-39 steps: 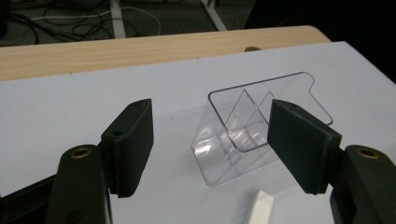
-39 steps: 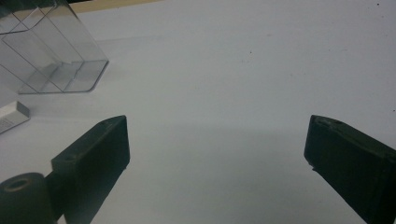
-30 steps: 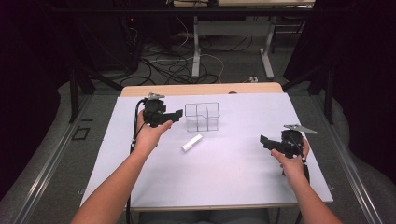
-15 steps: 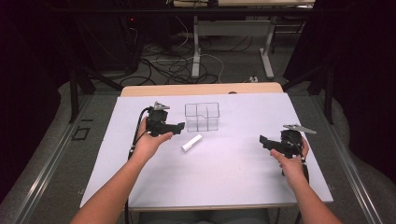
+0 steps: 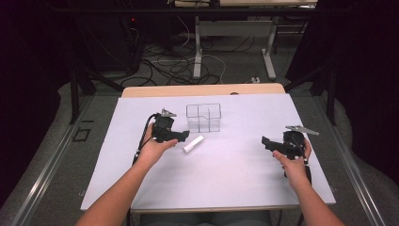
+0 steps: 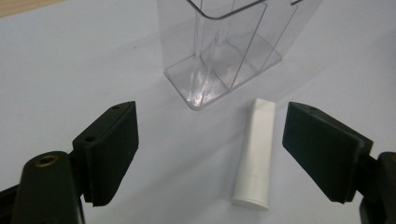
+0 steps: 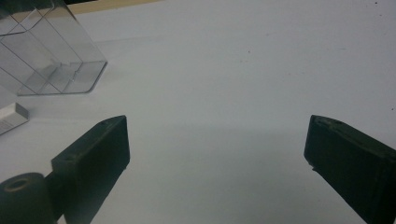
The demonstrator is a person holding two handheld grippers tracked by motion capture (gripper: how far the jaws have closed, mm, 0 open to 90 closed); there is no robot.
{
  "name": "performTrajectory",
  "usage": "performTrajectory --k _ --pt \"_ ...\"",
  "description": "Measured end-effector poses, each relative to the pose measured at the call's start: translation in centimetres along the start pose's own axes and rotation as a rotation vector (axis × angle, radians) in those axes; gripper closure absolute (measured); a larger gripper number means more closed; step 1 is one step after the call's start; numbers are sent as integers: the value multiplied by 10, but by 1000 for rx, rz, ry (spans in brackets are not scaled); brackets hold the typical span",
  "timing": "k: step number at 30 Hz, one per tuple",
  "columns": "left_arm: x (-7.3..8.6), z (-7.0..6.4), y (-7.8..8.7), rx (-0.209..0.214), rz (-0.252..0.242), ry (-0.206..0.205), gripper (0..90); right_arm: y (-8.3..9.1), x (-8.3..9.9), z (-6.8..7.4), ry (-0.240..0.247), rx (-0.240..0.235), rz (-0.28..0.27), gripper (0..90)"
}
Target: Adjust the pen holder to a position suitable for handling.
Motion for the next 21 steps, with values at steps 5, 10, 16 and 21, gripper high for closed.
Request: performTrajectory --k 5,10,16,21 --pt "3 -4 -7 15 28 -12 210 0 0 0 1 1 -1 64" --pt "4 -10 -16 27 54 -38 254 0 0 0 2 1 -2 64" --pt "6 -16 -28 42 111 -58 286 0 0 0 5 -2 -1 64" --pt "9 -21 -35 42 164 -68 337 0 0 -1 2 0 1 64"
Point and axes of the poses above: each handheld gripper's, and its own axes: y roughly backward along the jaws, x roughly out of its underside, z roughly to its left, the point moved 8 cm from there along -y, roughly forward along the jaws, and after that the axes turned 12 degrees about x, right-handed, at the moved point
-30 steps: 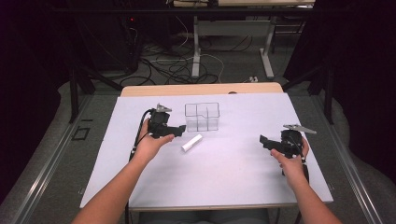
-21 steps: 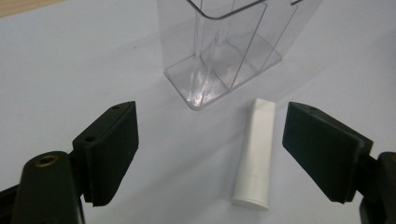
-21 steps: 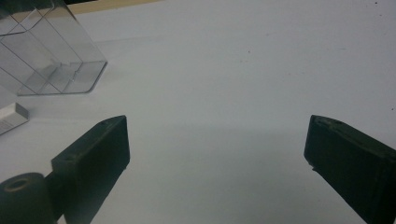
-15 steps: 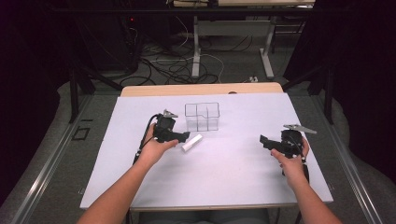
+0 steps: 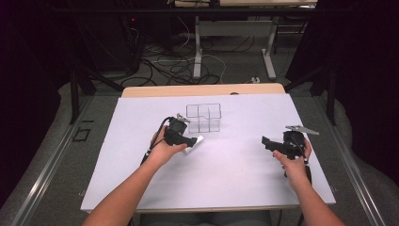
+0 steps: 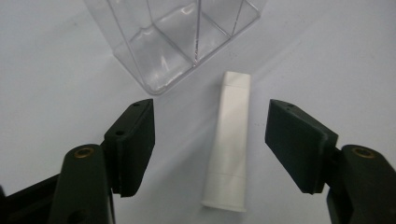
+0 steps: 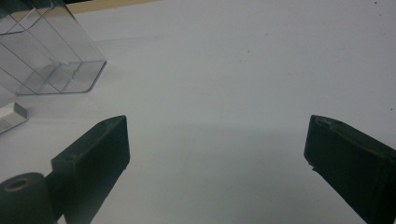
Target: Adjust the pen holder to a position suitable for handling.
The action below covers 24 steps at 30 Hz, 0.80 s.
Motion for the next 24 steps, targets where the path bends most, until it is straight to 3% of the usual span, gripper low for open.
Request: performTrajectory --k 7,24 --pt "6 -4 -8 13 75 6 438 0 0 0 3 -2 1 64" --pt "12 -8 -18 12 151 28 646 -1 1 1 13 -4 5 64"
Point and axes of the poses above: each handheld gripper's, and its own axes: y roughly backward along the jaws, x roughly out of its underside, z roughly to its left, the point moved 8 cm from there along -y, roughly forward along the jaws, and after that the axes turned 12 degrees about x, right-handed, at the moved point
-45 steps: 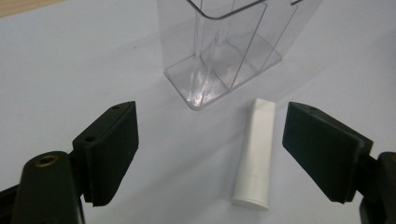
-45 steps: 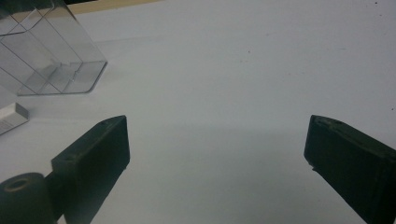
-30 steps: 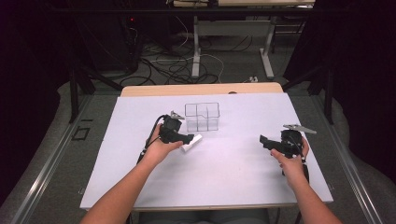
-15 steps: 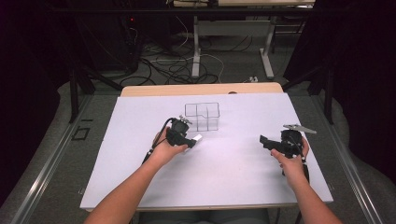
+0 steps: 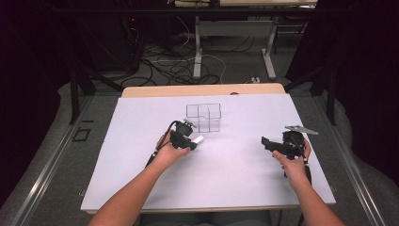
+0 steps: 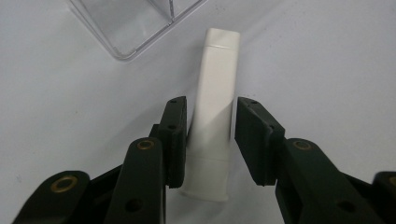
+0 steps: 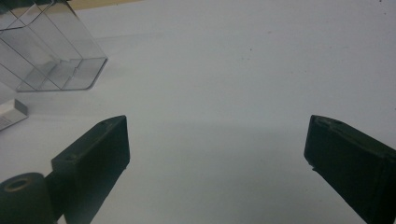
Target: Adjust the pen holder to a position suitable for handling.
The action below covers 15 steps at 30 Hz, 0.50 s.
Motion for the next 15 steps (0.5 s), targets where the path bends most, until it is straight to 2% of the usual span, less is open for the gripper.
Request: performTrajectory --k 15 --pt "0 2 -2 7 11 26 675 0 1 1 0 -2 3 64"
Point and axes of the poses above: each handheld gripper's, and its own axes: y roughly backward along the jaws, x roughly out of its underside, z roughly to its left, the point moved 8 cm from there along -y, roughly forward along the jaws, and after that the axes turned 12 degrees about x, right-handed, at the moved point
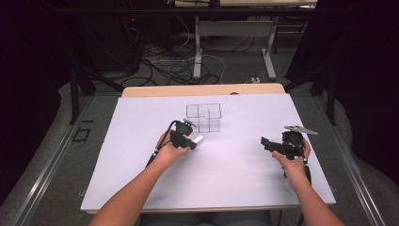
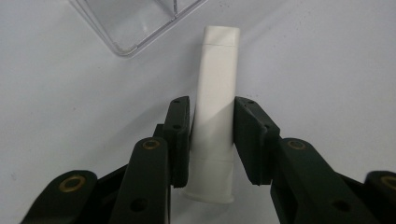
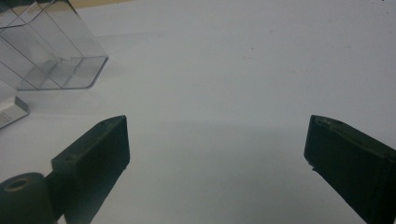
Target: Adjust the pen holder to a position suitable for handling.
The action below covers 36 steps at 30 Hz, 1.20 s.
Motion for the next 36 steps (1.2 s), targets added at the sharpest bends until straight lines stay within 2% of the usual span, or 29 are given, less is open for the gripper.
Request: performTrajectory --k 14,24,30,32,36 --pt "-1 1 -3 8 -7 15 677 0 0 0 4 -2 0 64" --pt "-2 2 -2 6 -1 7 686 0 0 1 5 -5 5 64" --pt "-2 3 0 24 5 38 689 0 0 0 4 -1 -3 64" --pt "-1 4 2 21 10 35 689 0 0 0 4 -1 -3 70" --pt "-1 0 7 50 7 56 689 1 -1 1 10 -1 -14 106"
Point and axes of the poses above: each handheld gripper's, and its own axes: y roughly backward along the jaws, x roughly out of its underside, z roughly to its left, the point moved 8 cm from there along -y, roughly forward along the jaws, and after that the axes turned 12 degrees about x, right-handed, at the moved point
